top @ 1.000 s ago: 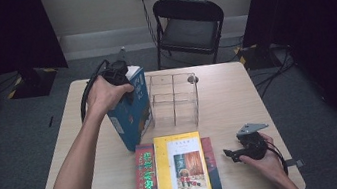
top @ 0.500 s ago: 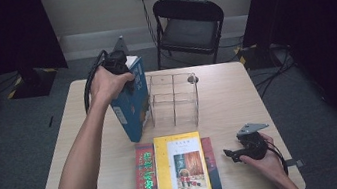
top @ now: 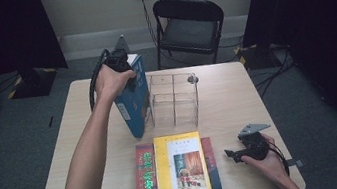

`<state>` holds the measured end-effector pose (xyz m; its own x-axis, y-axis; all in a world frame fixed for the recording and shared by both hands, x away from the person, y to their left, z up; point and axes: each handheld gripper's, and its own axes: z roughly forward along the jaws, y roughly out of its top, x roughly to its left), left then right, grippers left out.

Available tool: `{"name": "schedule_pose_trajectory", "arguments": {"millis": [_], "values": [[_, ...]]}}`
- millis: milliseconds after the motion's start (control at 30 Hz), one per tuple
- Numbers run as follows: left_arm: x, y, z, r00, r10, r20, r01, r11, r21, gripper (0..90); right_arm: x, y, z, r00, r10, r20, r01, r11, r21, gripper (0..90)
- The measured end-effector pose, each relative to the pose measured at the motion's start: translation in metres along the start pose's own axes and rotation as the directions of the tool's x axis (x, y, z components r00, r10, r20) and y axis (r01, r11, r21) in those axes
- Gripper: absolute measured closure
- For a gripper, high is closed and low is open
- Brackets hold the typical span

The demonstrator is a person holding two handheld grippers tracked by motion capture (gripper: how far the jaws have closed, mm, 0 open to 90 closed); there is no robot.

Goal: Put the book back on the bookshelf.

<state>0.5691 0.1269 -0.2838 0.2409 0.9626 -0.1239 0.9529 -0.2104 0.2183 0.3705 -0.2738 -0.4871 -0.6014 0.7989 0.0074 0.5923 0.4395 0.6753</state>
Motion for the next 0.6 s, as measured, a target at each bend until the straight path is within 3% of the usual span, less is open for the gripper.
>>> {"name": "schedule_pose_trajectory", "arguments": {"millis": [167, 267, 500, 600], "values": [[0.0001, 0.0022, 0.0027, 0.9998, -0.016, -0.015, 0.015, 0.9997, -0.018, 61.6, 0.0011, 0.0000, 0.0004, 1.0000, -0.002, -0.003, 0.002, 1.000, 0.003, 19.4], [0.0001, 0.0030, 0.0043, 0.9998, -0.004, -0.018, 0.004, 1.0000, -0.003, 61.4, 0.0017, 0.0002, 0.0006, 1.0000, -0.004, -0.006, 0.004, 1.000, 0.003, 19.6], [-0.0004, 0.0033, 0.0062, 0.9987, -0.043, -0.028, 0.043, 0.9991, 0.001, 61.3, 0.0030, -0.0005, -0.0013, 0.9999, -0.007, -0.009, 0.007, 1.000, 0.002, 20.2], [-0.0025, 0.0023, 0.0051, 0.9982, -0.051, -0.031, 0.052, 0.9983, 0.025, 61.3, 0.0023, -0.0008, -0.0012, 0.9999, -0.006, -0.010, 0.006, 1.000, 0.003, 20.2]]}}
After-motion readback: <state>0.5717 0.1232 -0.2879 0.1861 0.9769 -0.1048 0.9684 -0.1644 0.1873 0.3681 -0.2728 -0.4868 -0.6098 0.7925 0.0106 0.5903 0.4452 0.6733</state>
